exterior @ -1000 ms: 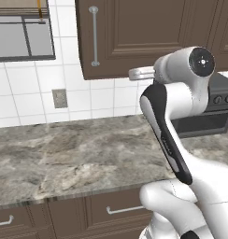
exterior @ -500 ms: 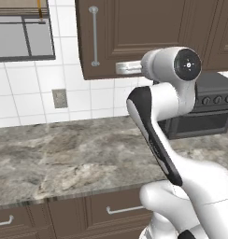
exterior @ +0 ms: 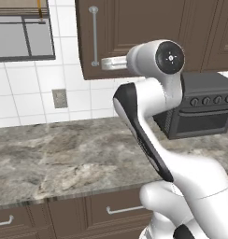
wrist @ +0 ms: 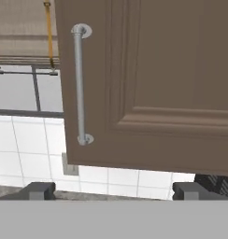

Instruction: Open the cabinet and move the ladle to the pot. Then close the cabinet.

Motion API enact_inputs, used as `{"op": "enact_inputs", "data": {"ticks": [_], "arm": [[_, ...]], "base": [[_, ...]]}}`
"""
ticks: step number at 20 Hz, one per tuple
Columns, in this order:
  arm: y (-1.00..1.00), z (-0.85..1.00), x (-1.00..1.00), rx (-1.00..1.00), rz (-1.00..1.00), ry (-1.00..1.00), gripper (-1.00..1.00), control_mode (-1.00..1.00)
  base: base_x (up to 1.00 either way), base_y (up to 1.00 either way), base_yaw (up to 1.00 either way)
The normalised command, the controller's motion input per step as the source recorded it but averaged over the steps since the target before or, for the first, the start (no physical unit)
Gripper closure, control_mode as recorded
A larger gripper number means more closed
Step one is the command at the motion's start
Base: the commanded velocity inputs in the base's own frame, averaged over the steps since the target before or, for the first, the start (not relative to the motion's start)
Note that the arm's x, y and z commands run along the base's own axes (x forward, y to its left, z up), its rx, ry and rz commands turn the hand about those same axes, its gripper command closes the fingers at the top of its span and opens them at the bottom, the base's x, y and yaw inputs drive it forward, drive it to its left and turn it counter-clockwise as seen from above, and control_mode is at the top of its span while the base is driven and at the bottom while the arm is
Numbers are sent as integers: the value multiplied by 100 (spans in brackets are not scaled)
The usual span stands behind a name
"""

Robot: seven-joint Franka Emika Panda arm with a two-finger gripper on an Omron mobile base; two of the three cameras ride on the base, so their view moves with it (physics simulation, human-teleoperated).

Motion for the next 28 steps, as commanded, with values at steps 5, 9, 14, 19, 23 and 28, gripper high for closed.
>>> {"op": "enact_inputs", "data": {"ticks": [5,9,14,19,23,28], "arm": [[30,0,18,0,0,8,-100,-100],[30,0,46,0,0,15,-100,-100],[0,0,39,0,0,11,-100,-100],[0,0,36,0,0,7,-100,-100],[8,0,33,0,0,1,-100,-100],[8,0,37,0,0,-1,-100,-100]], "base": [[0,0,0],[0,0,0],[0,0,0],[0,0,0],[0,0,0],[0,0,0]]}}
